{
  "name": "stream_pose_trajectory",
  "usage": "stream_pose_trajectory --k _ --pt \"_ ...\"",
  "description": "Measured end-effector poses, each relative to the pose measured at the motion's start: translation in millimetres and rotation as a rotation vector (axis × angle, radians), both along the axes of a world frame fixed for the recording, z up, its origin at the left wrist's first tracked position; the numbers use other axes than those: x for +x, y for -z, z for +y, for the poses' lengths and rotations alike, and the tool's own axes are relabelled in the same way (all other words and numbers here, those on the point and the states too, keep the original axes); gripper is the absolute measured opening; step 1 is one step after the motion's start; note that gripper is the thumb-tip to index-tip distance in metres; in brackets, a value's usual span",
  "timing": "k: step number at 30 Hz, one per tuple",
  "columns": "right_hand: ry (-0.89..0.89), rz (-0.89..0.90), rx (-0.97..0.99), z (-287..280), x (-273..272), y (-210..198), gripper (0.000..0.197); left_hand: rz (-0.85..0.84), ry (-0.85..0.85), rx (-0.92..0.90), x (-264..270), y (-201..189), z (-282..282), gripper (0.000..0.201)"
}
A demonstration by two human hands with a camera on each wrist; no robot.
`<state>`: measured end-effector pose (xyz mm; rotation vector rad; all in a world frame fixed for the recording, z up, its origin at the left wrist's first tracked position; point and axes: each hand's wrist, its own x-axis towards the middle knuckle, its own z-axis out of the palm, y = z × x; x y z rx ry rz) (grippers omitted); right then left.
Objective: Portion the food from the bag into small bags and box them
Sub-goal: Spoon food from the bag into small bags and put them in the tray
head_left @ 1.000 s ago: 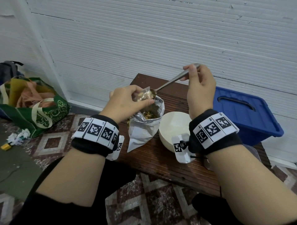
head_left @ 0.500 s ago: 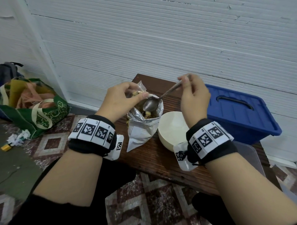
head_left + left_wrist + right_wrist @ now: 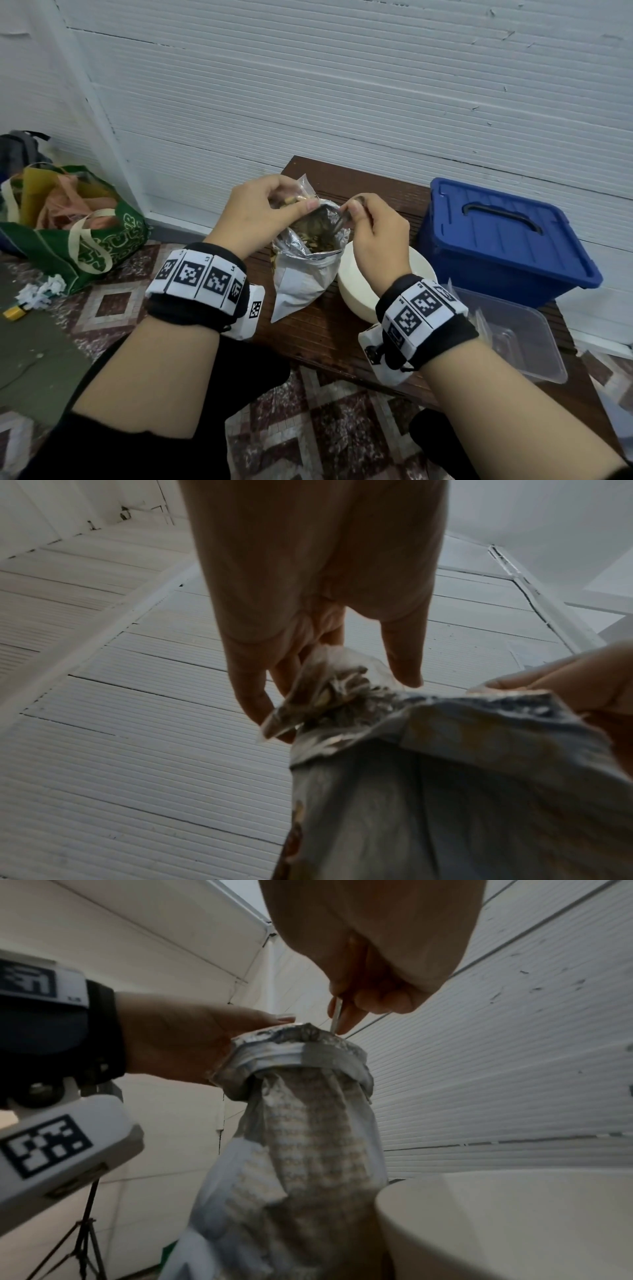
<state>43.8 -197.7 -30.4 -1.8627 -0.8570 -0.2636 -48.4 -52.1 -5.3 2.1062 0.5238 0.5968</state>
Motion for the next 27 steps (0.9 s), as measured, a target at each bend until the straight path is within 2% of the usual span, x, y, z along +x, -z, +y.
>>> stream_pose_trajectory --k 6,14,21,27 --pt "0.169 0.222 0.098 -4.4 3.9 -6.5 0.021 0.003 0.004 -0.012 -2.6 -3.2 -2.2 0.024" --pt "0.365 0.312 0.167 -12.6 22.7 -26.7 0.025 -0.029 -0.035 0.001 -5.0 -4.2 -0.1 0.027" --pt "0.440 0.362 0.245 -19.3 37.5 -49.0 0.027 0.006 -0.014 0.069 -8.3 -9.1 2.9 0.036" --pt "0.454 0.370 0.259 -16.9 46.1 -66.0 0.025 0.049 0.029 0.056 -6.6 -8.4 2.6 0.044"
